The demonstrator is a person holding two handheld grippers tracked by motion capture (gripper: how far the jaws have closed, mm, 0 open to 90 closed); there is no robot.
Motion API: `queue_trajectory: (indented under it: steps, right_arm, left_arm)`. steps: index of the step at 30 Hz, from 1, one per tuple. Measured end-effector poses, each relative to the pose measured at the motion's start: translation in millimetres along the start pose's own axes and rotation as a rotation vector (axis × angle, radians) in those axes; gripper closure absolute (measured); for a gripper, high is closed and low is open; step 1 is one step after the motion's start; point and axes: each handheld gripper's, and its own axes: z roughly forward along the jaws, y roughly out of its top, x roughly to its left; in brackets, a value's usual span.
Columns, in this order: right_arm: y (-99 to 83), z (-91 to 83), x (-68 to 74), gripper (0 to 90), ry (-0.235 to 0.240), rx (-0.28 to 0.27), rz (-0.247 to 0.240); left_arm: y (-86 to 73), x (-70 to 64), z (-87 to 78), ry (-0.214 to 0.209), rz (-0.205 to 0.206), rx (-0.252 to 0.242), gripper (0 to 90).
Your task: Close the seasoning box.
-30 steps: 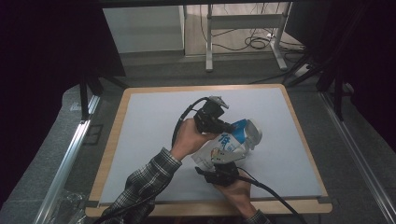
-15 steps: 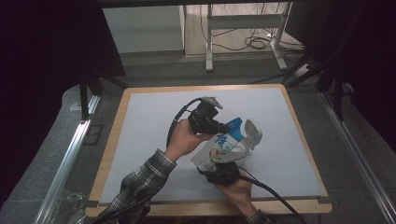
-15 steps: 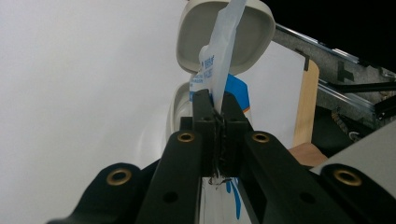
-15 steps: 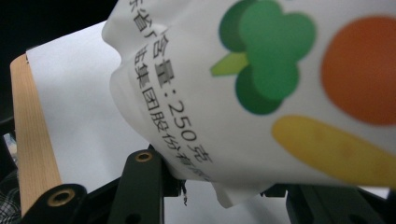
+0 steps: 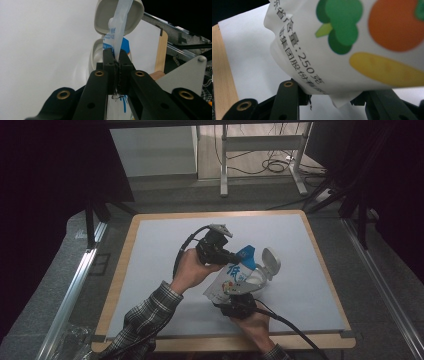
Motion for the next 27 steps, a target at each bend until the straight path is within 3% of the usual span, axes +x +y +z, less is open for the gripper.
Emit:
queue_trajectory:
  steps: [27]
  right_arm:
    - [-4.1,1.2,-7.4,60.1,-0.041,0.03,0.02]
  left_arm:
    - [-4.4,-0.9,-11.1,-0.023,0.015,0.012,87.9]
